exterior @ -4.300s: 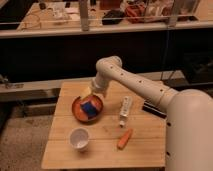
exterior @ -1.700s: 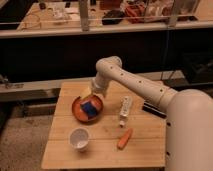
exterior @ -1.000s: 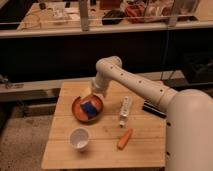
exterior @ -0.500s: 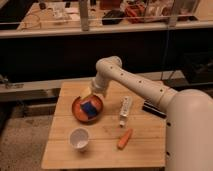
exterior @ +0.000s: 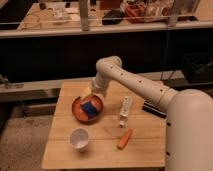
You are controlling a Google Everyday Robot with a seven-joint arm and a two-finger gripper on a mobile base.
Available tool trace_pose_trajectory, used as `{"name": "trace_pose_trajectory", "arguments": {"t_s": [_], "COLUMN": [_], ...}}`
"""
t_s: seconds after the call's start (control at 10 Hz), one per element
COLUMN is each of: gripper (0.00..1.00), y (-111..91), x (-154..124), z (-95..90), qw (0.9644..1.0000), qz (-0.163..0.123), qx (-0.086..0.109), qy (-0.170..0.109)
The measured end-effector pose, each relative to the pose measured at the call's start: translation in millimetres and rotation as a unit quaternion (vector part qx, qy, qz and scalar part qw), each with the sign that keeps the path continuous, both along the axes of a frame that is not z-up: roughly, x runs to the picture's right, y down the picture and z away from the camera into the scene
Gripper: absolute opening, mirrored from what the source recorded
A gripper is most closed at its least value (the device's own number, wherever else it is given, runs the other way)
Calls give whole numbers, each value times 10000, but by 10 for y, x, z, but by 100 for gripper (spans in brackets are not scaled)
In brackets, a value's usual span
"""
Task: Place the white sponge in the ceramic bowl
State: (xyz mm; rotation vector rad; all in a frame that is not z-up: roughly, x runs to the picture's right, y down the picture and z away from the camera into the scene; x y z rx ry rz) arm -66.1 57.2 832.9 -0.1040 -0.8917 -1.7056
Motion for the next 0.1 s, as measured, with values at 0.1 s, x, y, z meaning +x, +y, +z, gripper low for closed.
{"name": "trace_pose_trajectory", "arguments": {"t_s": [0.1], "gripper": [80], "y": [0], "x": [0], "z": [0], "qw": [10000], "qz": [0], "qx": [0], "qy": [0]}}
